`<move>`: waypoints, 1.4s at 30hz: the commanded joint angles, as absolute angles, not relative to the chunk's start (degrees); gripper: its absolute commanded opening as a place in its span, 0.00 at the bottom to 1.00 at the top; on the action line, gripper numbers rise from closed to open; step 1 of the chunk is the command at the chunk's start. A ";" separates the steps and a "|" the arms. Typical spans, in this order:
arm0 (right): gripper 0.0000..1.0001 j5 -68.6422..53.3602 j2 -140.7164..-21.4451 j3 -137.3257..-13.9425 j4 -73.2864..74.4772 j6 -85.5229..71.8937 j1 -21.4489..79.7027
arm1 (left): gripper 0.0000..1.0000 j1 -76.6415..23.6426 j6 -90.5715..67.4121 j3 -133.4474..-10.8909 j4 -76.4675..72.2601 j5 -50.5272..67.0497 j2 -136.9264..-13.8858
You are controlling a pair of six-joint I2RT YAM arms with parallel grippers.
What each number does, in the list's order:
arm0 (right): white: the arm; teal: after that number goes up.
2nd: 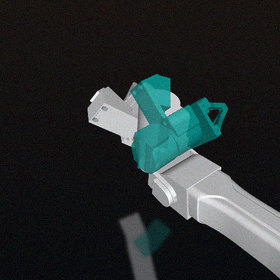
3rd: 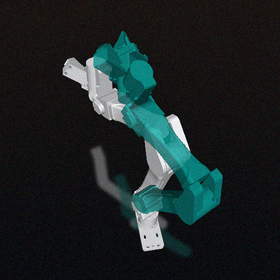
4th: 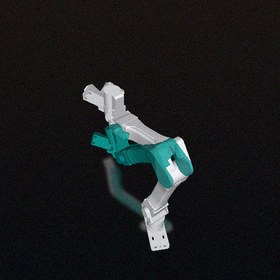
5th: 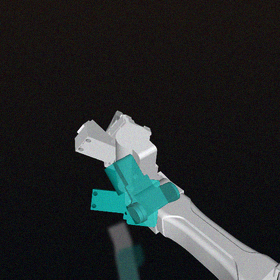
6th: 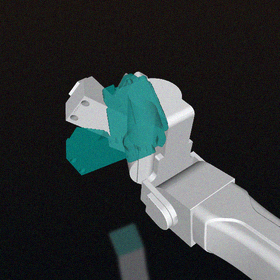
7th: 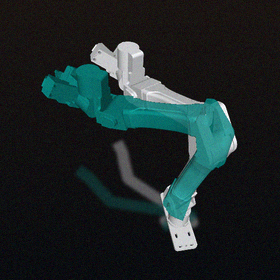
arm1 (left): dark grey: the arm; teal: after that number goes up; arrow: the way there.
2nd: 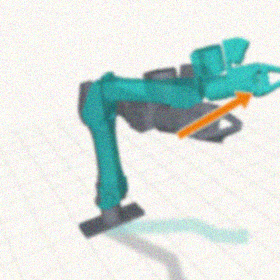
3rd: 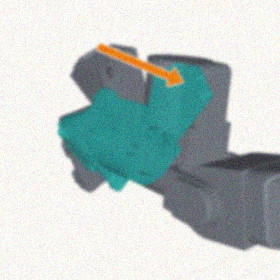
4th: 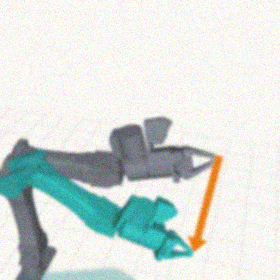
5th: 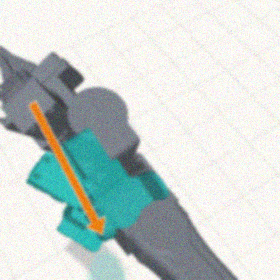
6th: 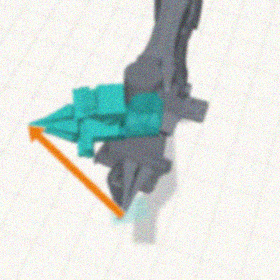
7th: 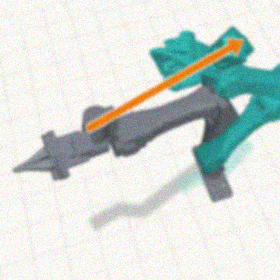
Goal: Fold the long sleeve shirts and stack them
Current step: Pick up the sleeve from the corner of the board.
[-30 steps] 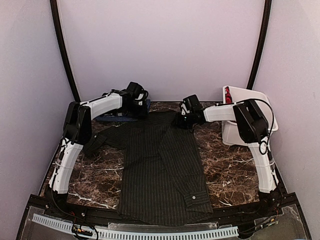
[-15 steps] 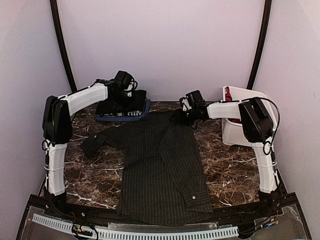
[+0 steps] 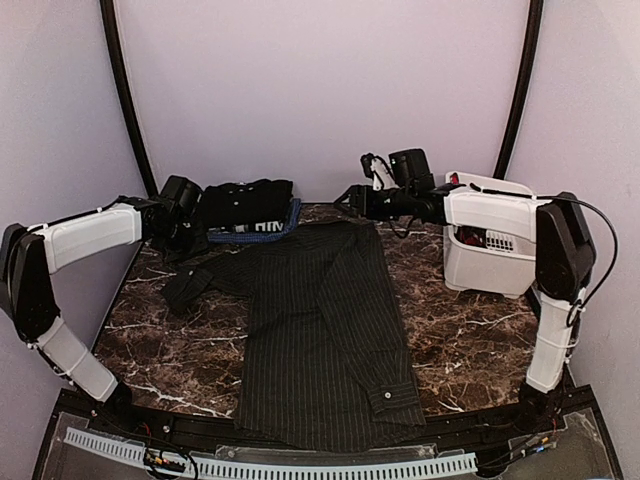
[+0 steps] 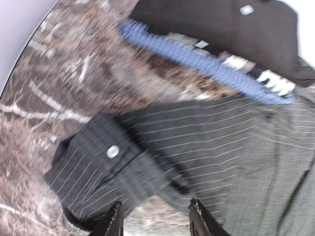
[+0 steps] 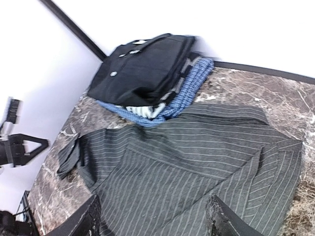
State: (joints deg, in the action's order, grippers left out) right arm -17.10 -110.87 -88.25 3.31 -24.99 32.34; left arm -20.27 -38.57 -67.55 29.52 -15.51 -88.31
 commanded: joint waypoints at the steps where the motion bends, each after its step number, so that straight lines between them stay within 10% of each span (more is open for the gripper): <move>1: 0.71 -17.64 -104.27 -84.86 0.39 -23.73 32.86 | 0.44 -19.04 -43.81 -64.64 29.42 -20.09 -88.26; 26: 0.71 -16.64 -89.28 -72.96 -1.85 -23.26 32.87 | 0.47 -15.03 -41.67 -71.14 24.23 -23.75 -108.12; 38: 0.71 -17.48 -89.68 -71.66 -2.46 -23.87 32.89 | 0.01 -14.33 -39.57 -71.23 21.95 -23.53 -106.70; 42: 0.72 -17.20 -89.33 -70.43 -3.21 -22.92 33.21 | 0.00 -14.48 -37.48 -70.44 21.78 -21.16 -103.08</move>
